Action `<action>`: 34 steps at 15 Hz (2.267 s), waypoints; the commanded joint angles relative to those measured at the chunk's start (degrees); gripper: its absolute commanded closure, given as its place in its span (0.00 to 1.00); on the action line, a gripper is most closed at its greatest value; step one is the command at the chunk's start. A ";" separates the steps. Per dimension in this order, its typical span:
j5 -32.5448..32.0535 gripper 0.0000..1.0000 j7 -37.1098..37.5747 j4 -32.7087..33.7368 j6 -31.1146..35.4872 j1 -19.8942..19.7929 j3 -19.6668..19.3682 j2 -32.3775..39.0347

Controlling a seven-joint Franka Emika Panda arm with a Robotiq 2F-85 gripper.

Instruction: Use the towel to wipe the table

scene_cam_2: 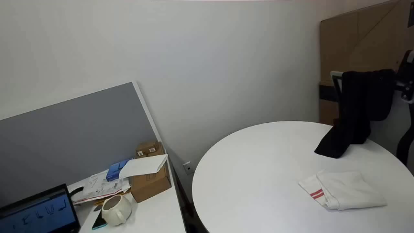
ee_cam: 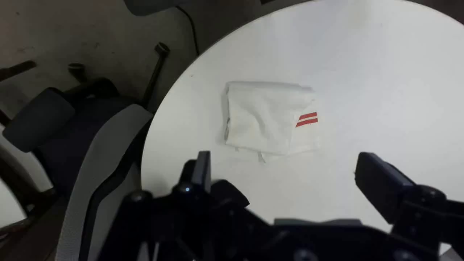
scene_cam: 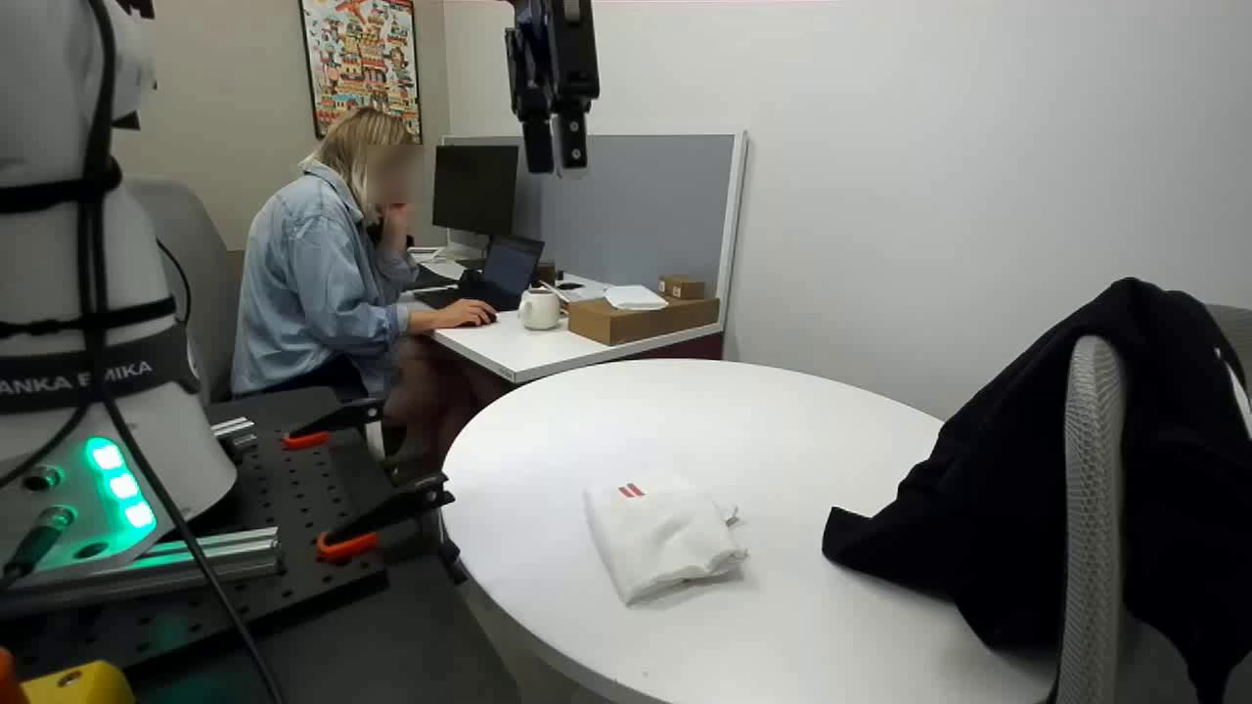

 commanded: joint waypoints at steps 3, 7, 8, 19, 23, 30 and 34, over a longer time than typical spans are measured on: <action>0.72 0.00 0.50 0.80 1.27 0.19 0.35 2.37; 1.36 0.00 1.46 3.81 3.86 1.49 0.66 10.31; 1.48 0.00 2.00 4.06 5.90 1.73 0.81 12.48; 6.97 0.00 0.85 12.38 29.67 6.14 1.69 46.82; 10.76 0.00 -0.83 20.13 31.29 6.71 4.50 60.24; 9.26 0.01 0.70 31.32 35.31 6.31 7.25 76.91; 8.66 0.13 0.40 34.06 35.13 6.14 7.20 82.28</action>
